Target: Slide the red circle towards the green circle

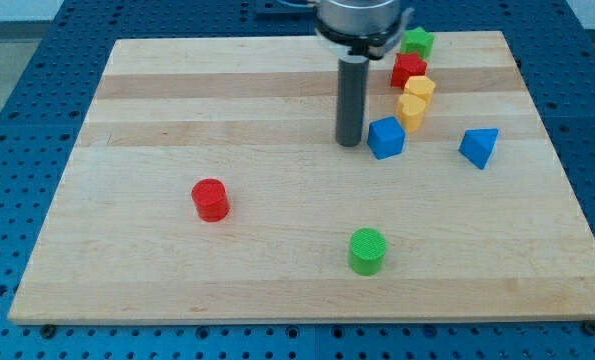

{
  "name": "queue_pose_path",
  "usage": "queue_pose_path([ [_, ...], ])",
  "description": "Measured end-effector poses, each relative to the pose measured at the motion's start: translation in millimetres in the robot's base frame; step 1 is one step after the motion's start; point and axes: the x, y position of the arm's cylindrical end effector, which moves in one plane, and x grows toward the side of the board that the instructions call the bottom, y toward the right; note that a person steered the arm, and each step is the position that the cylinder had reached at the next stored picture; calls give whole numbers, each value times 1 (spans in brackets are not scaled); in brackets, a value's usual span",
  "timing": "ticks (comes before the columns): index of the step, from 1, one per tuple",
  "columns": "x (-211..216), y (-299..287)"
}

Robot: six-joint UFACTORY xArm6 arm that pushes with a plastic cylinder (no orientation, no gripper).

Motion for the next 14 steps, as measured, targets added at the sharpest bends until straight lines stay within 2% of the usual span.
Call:
queue_pose_path([
  [1, 0, 33],
  [3, -1, 34],
  [6, -1, -169],
  [7, 18, -225],
  [8, 74, -254],
  [9, 92, -254],
  [10, 92, -253],
  [12, 93, -176],
  [14, 93, -158],
])
